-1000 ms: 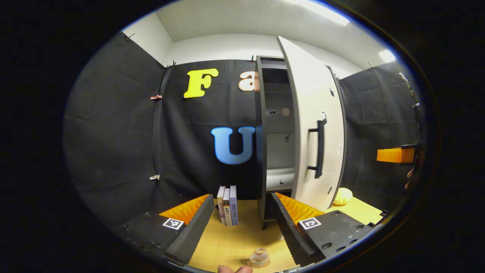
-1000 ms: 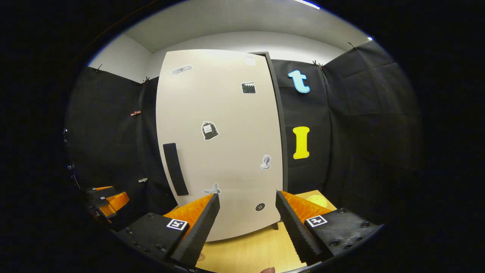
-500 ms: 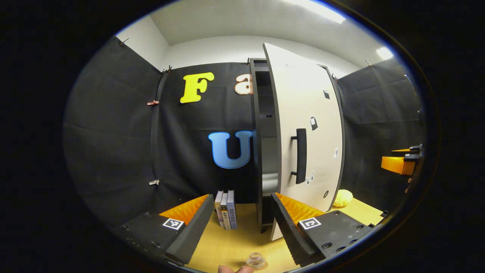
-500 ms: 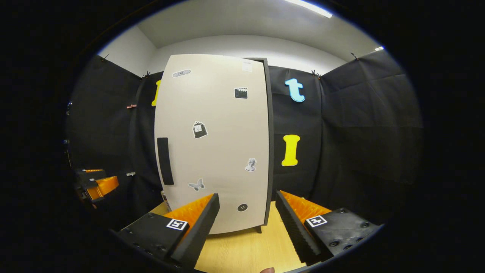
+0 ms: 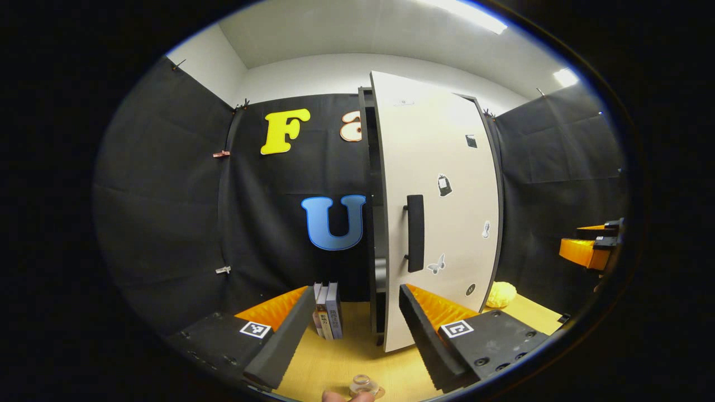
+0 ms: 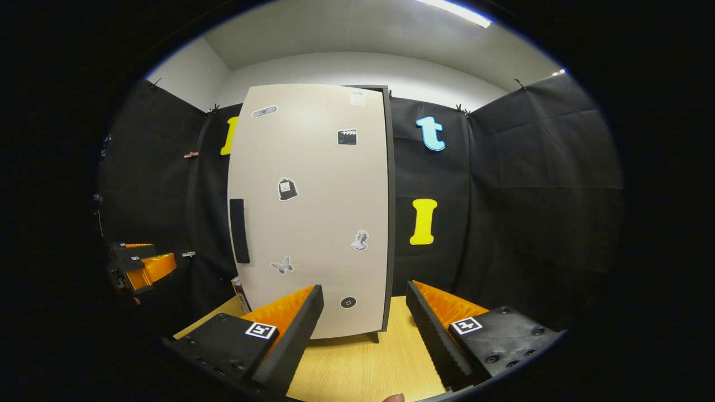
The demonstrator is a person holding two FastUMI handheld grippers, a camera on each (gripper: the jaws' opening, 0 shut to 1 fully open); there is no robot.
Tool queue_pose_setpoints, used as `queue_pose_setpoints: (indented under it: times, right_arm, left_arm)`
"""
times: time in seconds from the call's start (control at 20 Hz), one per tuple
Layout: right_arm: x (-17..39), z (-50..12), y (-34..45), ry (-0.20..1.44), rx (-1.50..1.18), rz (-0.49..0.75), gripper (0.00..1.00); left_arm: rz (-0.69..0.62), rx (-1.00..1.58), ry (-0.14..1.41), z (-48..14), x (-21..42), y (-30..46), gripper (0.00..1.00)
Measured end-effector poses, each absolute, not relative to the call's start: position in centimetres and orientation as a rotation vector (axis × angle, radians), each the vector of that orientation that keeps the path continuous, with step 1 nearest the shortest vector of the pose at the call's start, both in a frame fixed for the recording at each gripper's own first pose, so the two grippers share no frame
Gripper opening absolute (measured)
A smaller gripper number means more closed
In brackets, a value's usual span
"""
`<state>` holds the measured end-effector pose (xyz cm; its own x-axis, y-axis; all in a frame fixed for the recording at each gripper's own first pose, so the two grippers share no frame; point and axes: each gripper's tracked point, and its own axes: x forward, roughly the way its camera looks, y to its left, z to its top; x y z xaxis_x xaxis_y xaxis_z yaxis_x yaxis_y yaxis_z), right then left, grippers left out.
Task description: Open the cabinet door with the right hand, grasp the bottle in the cabinet with the left hand and place it on the coaster, then close the cabinet door with the right hand.
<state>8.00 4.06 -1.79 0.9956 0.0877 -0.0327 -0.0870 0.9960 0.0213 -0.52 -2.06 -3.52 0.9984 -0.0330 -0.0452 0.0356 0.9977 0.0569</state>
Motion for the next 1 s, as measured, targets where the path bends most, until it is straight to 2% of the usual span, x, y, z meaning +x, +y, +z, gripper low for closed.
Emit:
queue_pose_setpoints:
  times: [1.0]
  right_arm:
    - [9.5, -1.9, 3.3, 0.003, -0.024, 0.048, 0.97]
  left_arm:
    - [-0.039, 0.039, 0.02, -4.0, 2.1, -1.9, 0.95]
